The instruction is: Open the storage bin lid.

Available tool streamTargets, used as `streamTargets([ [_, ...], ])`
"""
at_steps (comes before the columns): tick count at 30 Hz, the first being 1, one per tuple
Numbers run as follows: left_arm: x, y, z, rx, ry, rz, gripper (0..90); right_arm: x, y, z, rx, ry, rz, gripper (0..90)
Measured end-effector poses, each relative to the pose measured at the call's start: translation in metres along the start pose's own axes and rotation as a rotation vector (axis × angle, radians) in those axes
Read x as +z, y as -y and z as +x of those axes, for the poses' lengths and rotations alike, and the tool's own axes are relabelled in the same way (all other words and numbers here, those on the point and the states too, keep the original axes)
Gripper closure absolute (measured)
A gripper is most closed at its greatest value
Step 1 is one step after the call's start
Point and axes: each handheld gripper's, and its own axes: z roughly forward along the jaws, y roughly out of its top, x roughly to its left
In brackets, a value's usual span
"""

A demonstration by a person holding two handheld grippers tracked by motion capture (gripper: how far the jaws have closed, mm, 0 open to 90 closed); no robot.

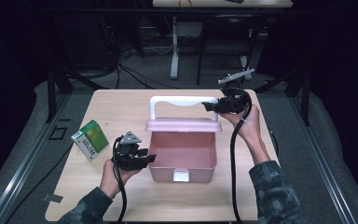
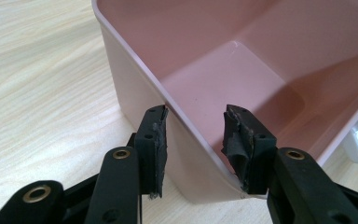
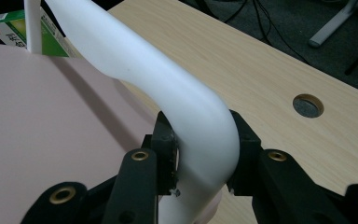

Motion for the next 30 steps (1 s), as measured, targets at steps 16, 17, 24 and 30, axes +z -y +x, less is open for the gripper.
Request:
streamTargets([
  [16,-0.001,0.000,-0.003,0.002,-0.007,0.000,59.3,0.010,-0.013,-0.015,0.018,-0.025,0.016,68.2],
  [17,-0.001,0.000,-0.003,0.000,-0.005,0.001,59.1,0.011,-0.014,-0.016,0.021,-0.031,0.015,68.2],
  [24,-0.001,-0.001,-0.001,0.016,0.022,0.017,53.7,0.013,-0.017,-0.018,0.028,-0.039,0.031,68.2],
  [30,-0.003,-0.001,0.000,0.026,0.029,0.027,40.0,0.014,-0.019,-0.020,0.034,-0.047,0.040,68.2],
])
